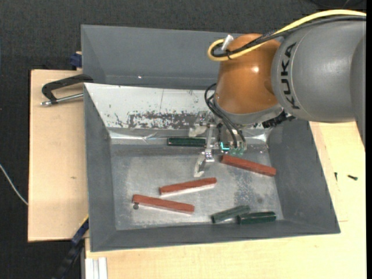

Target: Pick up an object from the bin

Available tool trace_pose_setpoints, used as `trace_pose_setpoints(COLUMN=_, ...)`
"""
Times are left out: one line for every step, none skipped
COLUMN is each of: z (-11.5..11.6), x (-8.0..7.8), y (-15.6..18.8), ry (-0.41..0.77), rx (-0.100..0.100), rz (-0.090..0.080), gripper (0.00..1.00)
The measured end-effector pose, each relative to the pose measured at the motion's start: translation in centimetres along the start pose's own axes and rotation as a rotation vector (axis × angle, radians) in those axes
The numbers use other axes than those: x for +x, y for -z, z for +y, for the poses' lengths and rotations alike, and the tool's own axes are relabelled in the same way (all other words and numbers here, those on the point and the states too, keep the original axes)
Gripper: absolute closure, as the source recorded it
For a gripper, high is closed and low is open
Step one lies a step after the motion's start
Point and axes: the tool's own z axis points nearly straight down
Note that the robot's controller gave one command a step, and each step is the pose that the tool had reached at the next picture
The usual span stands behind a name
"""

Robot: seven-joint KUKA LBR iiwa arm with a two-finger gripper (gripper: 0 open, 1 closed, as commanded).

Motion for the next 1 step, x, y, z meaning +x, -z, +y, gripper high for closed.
trace_pose_setpoints(z=0.66, x=1.49, y=-3.1, ry=0.083, rx=0.001, rz=-0.006, gripper=0.0)
